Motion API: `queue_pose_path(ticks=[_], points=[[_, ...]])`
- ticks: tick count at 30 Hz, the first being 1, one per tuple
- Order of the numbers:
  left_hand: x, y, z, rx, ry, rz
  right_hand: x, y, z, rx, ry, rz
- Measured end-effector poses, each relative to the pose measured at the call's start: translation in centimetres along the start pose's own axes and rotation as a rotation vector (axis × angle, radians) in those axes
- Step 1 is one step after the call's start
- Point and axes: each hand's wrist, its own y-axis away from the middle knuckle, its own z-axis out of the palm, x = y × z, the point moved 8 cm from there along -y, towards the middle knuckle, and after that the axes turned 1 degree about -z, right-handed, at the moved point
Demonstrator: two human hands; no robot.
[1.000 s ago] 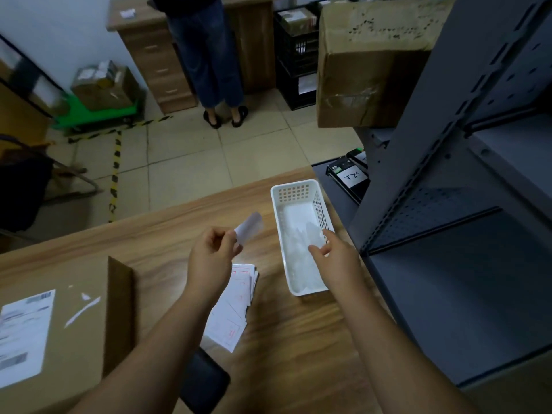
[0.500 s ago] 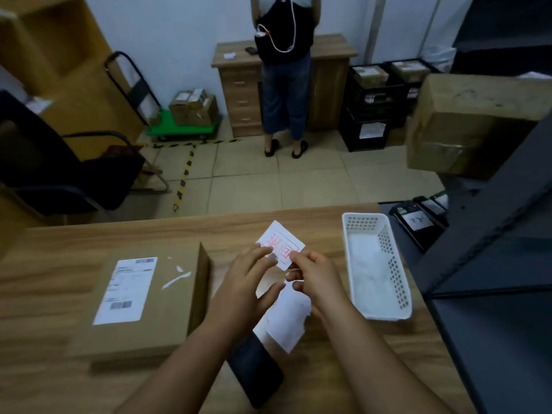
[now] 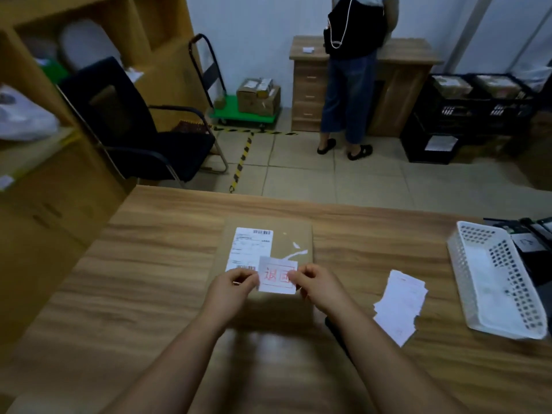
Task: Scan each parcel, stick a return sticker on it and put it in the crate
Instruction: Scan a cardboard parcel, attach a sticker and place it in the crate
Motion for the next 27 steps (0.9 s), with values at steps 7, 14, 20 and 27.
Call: queue_pose_path(ticks=[7,14,20,27], points=[[-4.2,-4.4,-2.4,-0.047,-0.799,0.228,2.4,-2.7,-0.2,0.146,0.276,0.109],[-4.7,-4.7,-1.8,-0.107,-0.902,0.317,2.8,-2.8,0.6,0.221,0.588,0.206],[-4.8,-4.8,-2.1,-0.109,-0.885,0.354,3.3,-1.3,-0.4,0.428,0.696,0.283],[-5.4,-4.6,-2.0,-0.102,-0.884,0.365,2.8,-0.9,1.1,0.370,0.796,-0.126]])
